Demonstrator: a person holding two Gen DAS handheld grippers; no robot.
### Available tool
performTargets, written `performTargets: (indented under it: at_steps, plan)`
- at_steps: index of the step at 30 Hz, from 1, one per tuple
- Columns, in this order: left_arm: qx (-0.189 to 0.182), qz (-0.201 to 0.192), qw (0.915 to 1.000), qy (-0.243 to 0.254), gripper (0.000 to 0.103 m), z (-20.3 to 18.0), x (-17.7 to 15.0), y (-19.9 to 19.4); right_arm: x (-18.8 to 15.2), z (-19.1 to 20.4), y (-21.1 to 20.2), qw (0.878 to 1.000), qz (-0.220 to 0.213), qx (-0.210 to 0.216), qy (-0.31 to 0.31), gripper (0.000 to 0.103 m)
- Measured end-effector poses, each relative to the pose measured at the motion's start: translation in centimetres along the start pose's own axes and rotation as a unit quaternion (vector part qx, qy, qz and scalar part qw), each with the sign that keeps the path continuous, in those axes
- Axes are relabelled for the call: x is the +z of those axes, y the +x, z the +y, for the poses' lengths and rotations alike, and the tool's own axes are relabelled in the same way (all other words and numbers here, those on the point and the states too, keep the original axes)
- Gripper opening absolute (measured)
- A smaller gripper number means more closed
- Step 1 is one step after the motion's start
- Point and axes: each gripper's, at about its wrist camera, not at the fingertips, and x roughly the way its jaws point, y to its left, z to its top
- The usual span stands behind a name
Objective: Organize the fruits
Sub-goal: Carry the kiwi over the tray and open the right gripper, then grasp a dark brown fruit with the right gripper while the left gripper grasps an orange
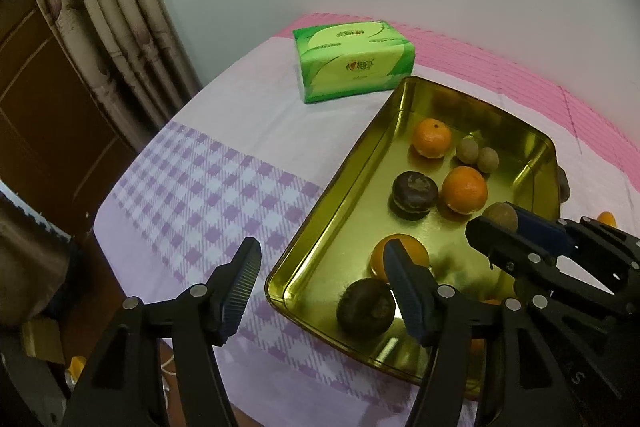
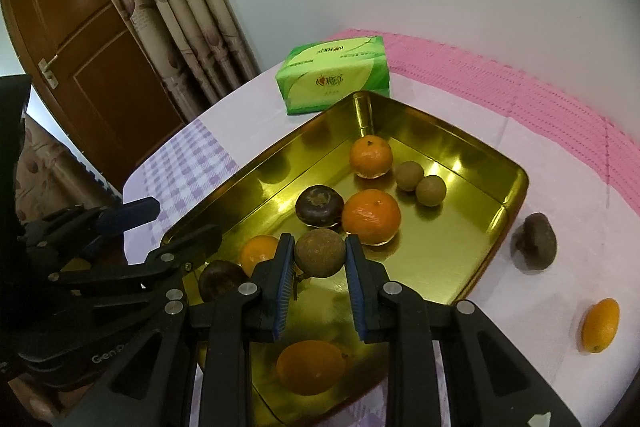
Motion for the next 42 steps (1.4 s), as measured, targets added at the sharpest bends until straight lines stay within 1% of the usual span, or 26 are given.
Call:
performTargets:
  at_steps: [14,21,24,26,28,31,33,35,36,38,39,41,42]
  plan:
    - [0.025,-0.004,0.9995,-0.016,0.069,1.0,0.1,0.2,-0.1,0.0,0.7,1.0,0.005,-0.002,0.0,0.025]
    - [0.031,-0.001,0.9991,-0.029,0.073,1.5,0.2,0.4,0.0,-0.3,0.4,1.0,-0.003,0.003,0.008,0.026]
    - [0.033,0.0,0.9989,-0.033,0.073,1.7,0.2,0.4,0.1,-0.8,-0.7,1.0,-0.017,-0.003,0.012,0.026]
    - [0.033,0.002,0.9988,-0.038,0.073,1.9,0.2,0.5,0.0,-1.8,-2.0,0.999,-0.033,-0.017,0.02,0.03]
    - [0.03,0.004,0.9986,-0.044,0.073,2.1,0.2,0.5,-0.4,-3.5,-3.5,0.998,-0.044,-0.041,0.026,0.033]
    - [0.026,0.007,0.9984,-0.05,0.073,2.2,0.1,0.5,-1.3,-7.1,-5.5,0.995,-0.045,-0.077,0.036,0.034]
    - [0.023,0.009,0.9985,-0.049,0.073,2.0,0.1,0.5,-1.7,-9.5,-6.2,0.995,-0.032,-0.08,0.051,0.036]
    - [0.019,0.011,0.9987,-0.046,0.073,1.7,0.0,0.5,-1.9,-11.2,-6.3,0.994,-0.017,-0.091,0.052,0.038]
    - [0.018,0.01,0.9989,-0.043,0.073,1.5,-0.1,0.4,-1.8,-11.6,-6.3,0.994,-0.012,-0.1,0.044,0.039]
    - [0.017,0.009,0.9992,-0.034,0.073,1.1,-0.2,0.4,-1.4,-12.1,-5.8,0.994,-0.004,-0.104,0.03,0.046]
    - [0.019,0.009,0.9993,-0.03,0.073,1.0,-0.2,0.4,-1.2,-12.1,-5.4,0.995,0.001,-0.102,0.021,0.047]
    - [0.019,0.01,0.9994,-0.027,0.073,0.8,-0.2,0.4,-0.8,-12.1,-4.3,0.993,0.016,-0.119,-0.009,0.051]
    - [0.018,0.012,0.9994,-0.028,0.073,0.9,-0.2,0.5,-0.6,-12.1,-3.7,0.991,0.023,-0.126,-0.021,0.051]
